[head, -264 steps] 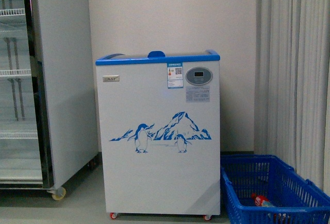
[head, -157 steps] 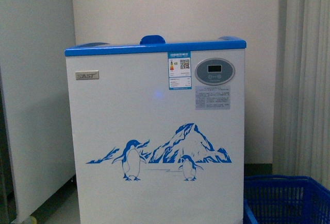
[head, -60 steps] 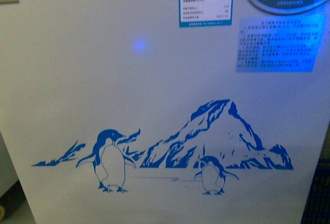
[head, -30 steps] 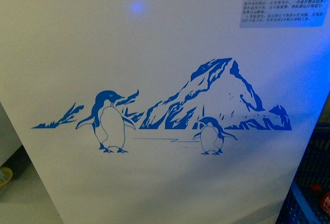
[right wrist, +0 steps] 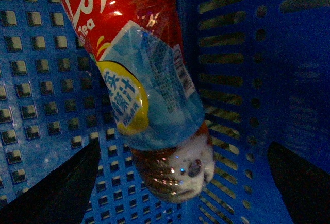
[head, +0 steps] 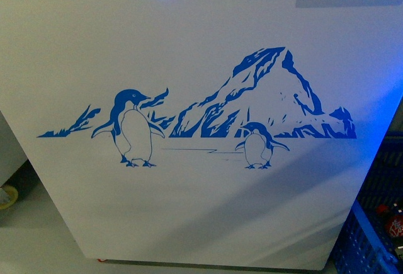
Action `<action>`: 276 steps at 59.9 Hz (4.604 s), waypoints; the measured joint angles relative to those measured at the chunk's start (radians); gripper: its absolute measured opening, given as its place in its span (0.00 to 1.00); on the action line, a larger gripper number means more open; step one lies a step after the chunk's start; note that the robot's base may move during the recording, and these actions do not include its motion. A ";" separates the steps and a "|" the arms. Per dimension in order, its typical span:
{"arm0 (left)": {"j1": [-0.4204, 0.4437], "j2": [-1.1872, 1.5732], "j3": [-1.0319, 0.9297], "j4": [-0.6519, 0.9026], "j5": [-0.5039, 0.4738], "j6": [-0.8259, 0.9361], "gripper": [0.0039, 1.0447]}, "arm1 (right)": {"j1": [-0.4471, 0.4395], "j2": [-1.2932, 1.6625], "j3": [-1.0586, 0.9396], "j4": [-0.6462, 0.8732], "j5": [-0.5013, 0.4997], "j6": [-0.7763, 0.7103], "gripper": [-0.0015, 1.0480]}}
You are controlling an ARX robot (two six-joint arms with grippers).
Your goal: Put drink in fridge
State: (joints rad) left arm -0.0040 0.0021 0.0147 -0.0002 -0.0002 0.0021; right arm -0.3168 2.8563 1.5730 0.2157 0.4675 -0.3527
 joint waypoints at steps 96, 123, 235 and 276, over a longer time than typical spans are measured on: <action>0.000 0.000 0.000 0.000 0.000 0.000 0.92 | -0.013 -0.514 -0.452 0.108 -0.186 0.262 0.40; 0.000 0.000 0.000 0.000 0.000 0.000 0.92 | -0.012 -1.567 -0.917 -0.013 -0.468 0.489 0.40; 0.000 0.000 0.000 0.000 0.001 0.000 0.92 | 0.105 -2.529 -1.161 -0.202 -0.468 0.616 0.39; 0.000 0.000 0.000 0.000 0.000 0.000 0.92 | 0.105 -2.530 -1.157 -0.201 -0.468 0.619 0.39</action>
State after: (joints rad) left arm -0.0040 0.0021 0.0147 -0.0002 -0.0002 0.0021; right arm -0.2119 0.3267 0.4156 0.0143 -0.0006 0.2665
